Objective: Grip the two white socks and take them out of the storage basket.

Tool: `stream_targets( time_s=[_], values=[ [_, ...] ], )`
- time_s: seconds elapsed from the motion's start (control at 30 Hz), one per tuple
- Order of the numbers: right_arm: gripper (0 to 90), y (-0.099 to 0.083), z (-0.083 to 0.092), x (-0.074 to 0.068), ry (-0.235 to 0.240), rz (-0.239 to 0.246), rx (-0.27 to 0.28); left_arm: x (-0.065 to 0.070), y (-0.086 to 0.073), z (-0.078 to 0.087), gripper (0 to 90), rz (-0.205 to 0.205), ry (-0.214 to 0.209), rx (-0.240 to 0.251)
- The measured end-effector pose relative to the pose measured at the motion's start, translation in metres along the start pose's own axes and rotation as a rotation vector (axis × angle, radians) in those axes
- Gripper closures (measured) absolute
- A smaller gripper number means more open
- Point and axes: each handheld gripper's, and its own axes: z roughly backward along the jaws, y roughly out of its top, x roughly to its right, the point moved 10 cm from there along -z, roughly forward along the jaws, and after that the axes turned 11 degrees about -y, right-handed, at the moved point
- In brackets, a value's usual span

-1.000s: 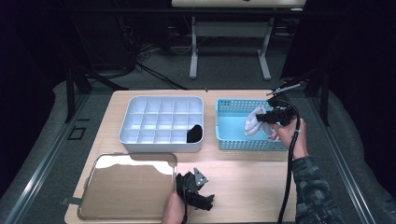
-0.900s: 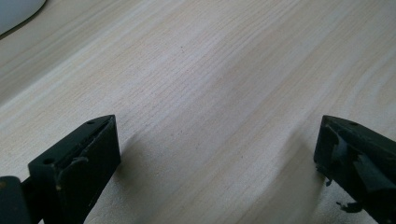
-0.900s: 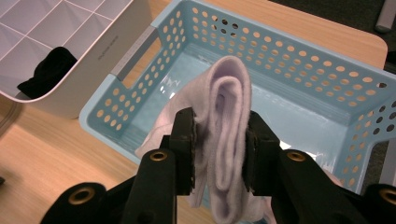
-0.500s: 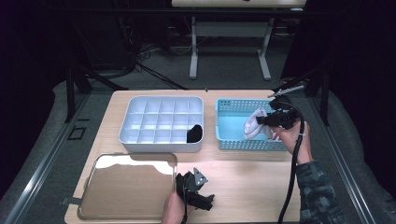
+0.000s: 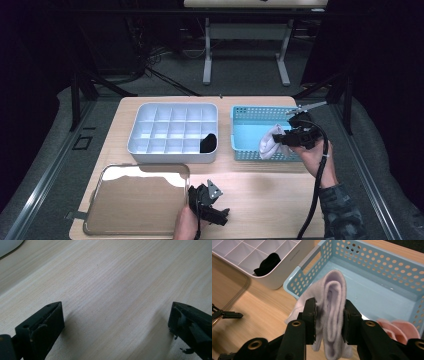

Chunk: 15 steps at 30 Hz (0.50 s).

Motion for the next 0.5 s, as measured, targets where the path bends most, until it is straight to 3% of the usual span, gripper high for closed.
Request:
stream_targets(
  time_s=[0.5],
  values=[
    [68.5,-0.026,0.007,-0.029,0.051,0.046,-0.005,0.0,0.0,0.0,0.3,0.0,-0.002,-0.001]
  ],
)
